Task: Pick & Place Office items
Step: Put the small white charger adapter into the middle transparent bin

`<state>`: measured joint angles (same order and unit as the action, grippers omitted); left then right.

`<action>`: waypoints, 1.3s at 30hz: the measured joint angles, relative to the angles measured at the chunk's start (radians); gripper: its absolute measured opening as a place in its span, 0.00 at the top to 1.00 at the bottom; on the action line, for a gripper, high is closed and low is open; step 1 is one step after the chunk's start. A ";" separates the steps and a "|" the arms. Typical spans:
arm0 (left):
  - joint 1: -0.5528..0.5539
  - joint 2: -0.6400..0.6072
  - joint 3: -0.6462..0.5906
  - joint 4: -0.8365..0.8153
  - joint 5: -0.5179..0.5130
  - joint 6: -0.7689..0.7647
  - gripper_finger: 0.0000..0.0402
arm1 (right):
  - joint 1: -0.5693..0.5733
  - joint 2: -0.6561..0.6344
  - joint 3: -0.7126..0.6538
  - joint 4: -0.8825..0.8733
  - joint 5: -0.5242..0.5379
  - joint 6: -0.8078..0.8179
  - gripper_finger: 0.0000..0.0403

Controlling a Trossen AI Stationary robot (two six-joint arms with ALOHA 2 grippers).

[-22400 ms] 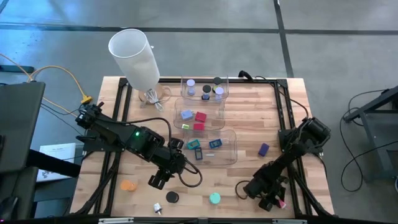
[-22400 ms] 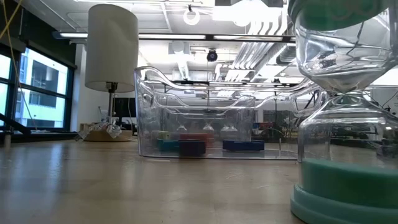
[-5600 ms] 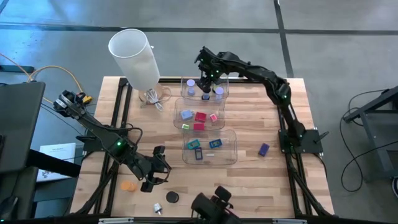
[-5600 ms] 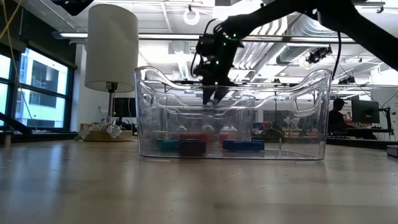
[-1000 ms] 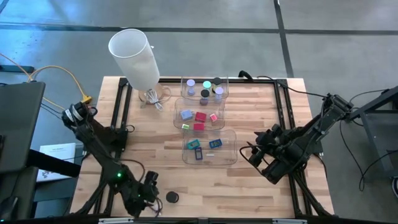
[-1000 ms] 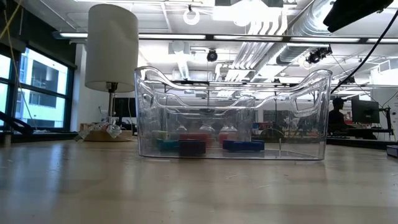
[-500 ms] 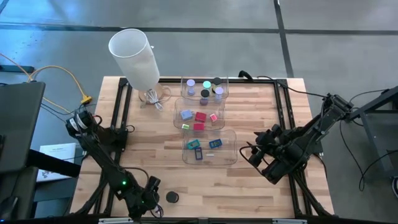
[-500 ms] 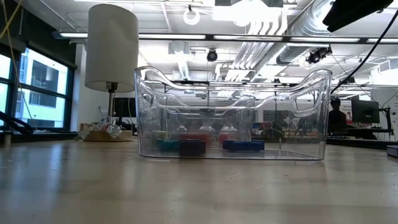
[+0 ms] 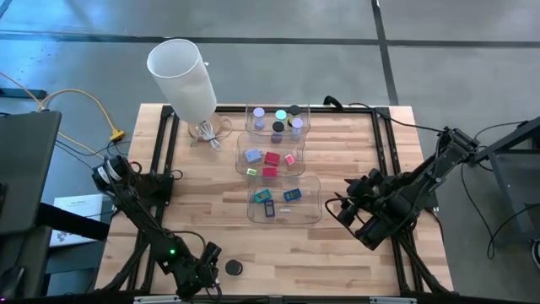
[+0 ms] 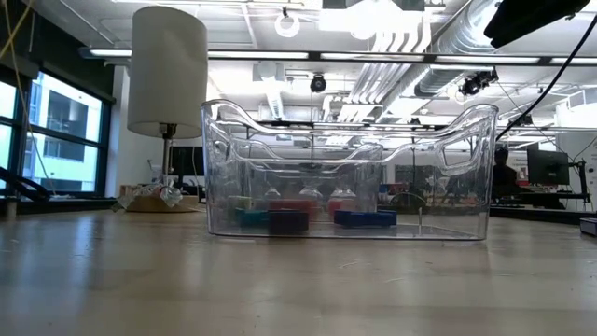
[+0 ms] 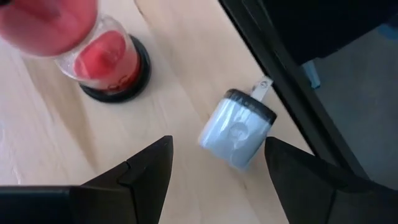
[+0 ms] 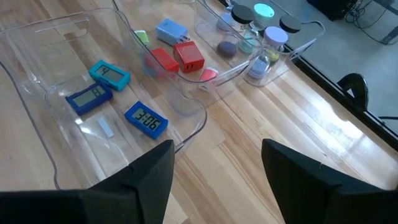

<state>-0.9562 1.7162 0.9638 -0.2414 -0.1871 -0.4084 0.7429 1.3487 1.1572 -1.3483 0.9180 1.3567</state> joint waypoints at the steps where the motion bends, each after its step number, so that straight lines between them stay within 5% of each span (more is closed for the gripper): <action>1: 0.000 0.001 0.000 0.002 0.000 0.000 0.39 | 0.000 0.000 0.000 0.000 0.000 0.000 0.43; 24: 0.000 0.062 0.000 0.085 -0.008 0.120 0.40 | 0.000 0.000 0.000 0.003 0.000 0.000 0.43; 33: -0.002 0.062 0.000 0.092 0.018 0.119 0.69 | 0.000 0.000 0.000 0.003 0.000 0.000 0.43; 39: -0.003 0.062 0.000 0.097 0.021 0.144 0.69 | 0.000 0.000 0.000 0.003 0.000 0.000 0.43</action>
<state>-0.9588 1.7779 0.9642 -0.1448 -0.1665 -0.2641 0.7432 1.3487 1.1572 -1.3453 0.9180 1.3563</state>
